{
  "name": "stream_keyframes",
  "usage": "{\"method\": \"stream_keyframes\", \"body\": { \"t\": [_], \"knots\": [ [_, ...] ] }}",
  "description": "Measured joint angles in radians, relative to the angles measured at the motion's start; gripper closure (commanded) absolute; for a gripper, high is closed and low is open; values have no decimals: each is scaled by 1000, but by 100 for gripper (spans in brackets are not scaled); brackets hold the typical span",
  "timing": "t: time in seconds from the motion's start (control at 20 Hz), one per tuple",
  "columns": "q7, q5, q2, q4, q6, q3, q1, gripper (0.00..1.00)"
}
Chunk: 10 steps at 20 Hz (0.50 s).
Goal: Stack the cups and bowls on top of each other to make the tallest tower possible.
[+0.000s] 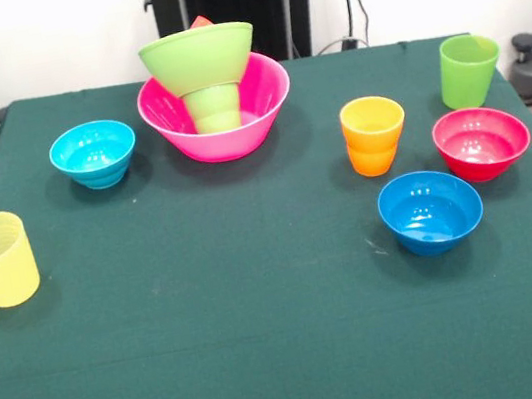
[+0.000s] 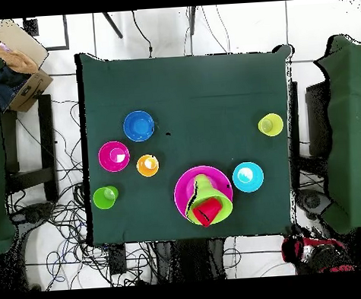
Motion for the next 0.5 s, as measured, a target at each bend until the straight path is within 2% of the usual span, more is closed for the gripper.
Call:
{"method": "stream_keyframes", "body": {
  "t": [0.2, 0.5],
  "knots": [
    [0, 25, 38, 41, -12, 49, -23, 0],
    [0, 13, 65, 58, -12, 94, -48, 0]
  ]
}}
